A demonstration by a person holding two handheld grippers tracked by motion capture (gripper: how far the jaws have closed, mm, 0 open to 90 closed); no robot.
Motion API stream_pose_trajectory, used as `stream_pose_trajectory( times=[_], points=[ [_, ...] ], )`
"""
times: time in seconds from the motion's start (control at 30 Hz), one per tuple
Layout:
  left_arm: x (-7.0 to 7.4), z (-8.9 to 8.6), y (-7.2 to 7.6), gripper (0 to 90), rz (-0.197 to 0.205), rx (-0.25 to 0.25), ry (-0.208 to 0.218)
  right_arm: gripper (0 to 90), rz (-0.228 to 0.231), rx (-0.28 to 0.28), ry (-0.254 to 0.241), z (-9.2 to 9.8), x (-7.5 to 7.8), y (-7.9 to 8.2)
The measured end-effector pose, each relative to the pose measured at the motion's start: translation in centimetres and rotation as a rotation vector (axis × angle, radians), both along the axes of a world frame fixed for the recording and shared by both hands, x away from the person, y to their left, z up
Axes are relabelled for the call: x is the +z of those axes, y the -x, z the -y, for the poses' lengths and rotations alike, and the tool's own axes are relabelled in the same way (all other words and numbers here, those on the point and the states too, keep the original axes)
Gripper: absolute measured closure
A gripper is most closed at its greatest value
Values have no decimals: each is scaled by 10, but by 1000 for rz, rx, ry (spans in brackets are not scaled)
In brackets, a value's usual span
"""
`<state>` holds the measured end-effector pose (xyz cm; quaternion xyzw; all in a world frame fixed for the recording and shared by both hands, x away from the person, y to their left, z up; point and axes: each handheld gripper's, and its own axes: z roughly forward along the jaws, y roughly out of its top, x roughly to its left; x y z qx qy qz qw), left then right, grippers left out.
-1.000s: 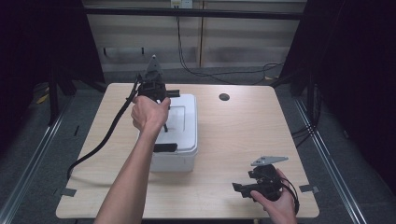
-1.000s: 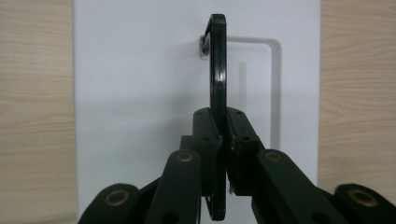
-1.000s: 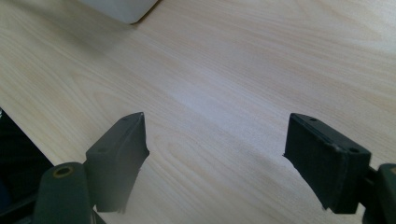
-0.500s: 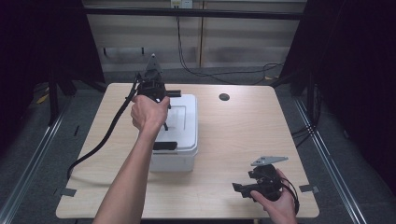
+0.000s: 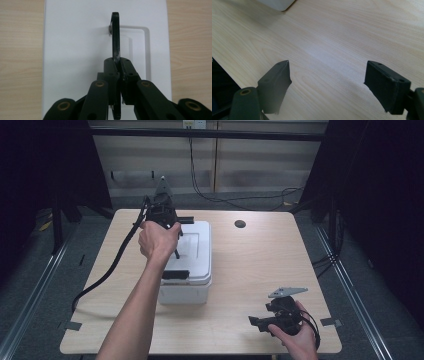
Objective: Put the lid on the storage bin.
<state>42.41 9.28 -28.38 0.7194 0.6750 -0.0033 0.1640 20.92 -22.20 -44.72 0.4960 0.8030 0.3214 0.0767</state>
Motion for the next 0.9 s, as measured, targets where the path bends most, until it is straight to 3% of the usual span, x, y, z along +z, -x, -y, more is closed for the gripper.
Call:
stream_pose_trajectory(
  times=[0.1, 0.23, 0.57, 0.9],
  points=[
    [-1, 3, 2, 848, 18, 0, -3, 200, -3, -1, 0, 0, 0, 0],
    [-8, 6, 1, 847, -2, -17, -1, 200, 0, -2, 1, 0, 0, 0],
    [-8, 7, 2, 844, -4, -41, -11, 199, -7, -2, 0, 0, 0, 0],
    [-15, 10, -8, 780, -48, -62, -12, 194, -10, -1, -1, 0, 0, 0]
  ],
)
